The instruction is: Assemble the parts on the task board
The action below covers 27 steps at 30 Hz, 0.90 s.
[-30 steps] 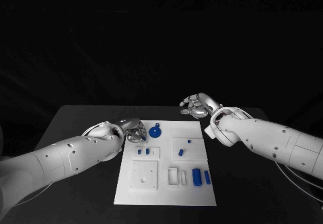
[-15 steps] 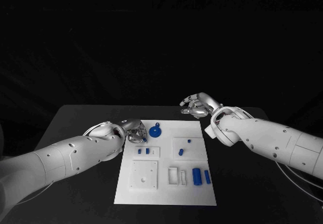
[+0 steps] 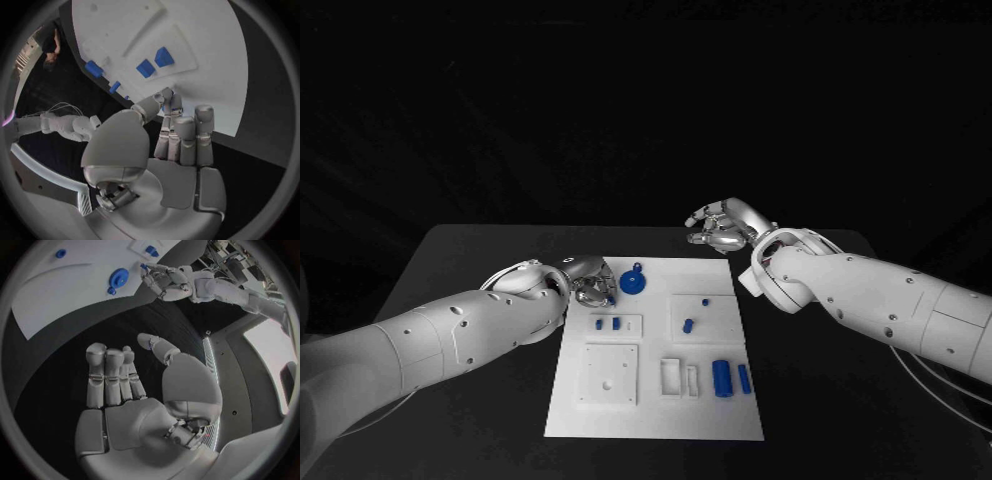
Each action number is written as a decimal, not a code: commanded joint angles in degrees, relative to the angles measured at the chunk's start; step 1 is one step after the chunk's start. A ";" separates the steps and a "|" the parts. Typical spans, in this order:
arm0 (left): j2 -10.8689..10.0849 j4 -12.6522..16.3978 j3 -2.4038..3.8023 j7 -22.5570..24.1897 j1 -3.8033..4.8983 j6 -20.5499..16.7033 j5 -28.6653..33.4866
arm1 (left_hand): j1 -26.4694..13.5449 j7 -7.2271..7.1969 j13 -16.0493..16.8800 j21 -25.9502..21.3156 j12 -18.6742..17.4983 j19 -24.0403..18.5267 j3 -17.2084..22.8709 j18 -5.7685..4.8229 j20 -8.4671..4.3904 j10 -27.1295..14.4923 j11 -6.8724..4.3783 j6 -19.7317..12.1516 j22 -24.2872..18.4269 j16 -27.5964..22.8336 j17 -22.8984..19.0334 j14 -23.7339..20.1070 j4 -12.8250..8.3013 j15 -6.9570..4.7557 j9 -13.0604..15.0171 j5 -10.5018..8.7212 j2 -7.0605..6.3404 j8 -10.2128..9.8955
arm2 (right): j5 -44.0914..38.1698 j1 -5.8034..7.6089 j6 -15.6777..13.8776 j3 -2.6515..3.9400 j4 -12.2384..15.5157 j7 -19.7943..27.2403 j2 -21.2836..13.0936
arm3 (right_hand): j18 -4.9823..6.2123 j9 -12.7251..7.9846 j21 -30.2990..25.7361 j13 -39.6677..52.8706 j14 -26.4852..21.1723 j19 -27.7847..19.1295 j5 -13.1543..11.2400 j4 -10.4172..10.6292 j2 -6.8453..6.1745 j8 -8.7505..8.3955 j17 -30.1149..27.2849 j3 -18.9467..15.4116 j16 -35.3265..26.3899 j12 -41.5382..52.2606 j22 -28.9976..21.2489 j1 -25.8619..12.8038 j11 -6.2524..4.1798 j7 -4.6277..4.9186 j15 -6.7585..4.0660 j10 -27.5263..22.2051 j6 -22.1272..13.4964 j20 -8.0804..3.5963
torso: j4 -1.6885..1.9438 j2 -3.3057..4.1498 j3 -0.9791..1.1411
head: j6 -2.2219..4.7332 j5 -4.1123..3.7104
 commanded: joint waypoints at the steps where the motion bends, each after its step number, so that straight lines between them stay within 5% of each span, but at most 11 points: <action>1: 0.25 0.00 -0.06 0.05 -0.18 1.30 -0.07 | 0.09 -0.06 0.04 0.24 -0.13 -0.08 0.40 5.11 -0.31 0.74 0.36 0.54 0.07 0.14 -0.08 -0.09 0.00 -0.31 0.11 0.19 0.51 0.15 | -0.49 0.00 0.27 0.01 0.03 0.54 0.04 | 5.73 -0.07 -0.03 -0.07 0.22 0.25 0.38 0.40 -0.29 0.31 0.09 0.00 -0.13 -0.10 1.08 -0.13 -0.10 0.38 -0.18 0.38 -0.11 0.16 | -0.04 0.02 -0.02 | -0.05 0.00; 27: 0.24 -0.09 -0.20 -0.62 -0.20 3.47 -0.16 | 0.05 -0.09 0.09 0.19 -0.19 -0.16 0.43 5.01 -0.37 0.92 0.31 0.62 0.08 0.08 -0.13 -0.13 -0.05 -0.36 0.06 0.20 0.60 0.21 | -0.54 0.00 0.27 0.01 -0.02 0.54 0.04 | 5.73 -0.08 -0.03 -0.14 0.23 0.26 0.39 0.40 -0.29 0.31 0.11 -0.01 -0.14 -0.07 1.07 -0.13 -0.10 0.38 -0.18 0.39 -0.11 0.15 | 0.02 0.00 -0.02 | -0.23 -0.11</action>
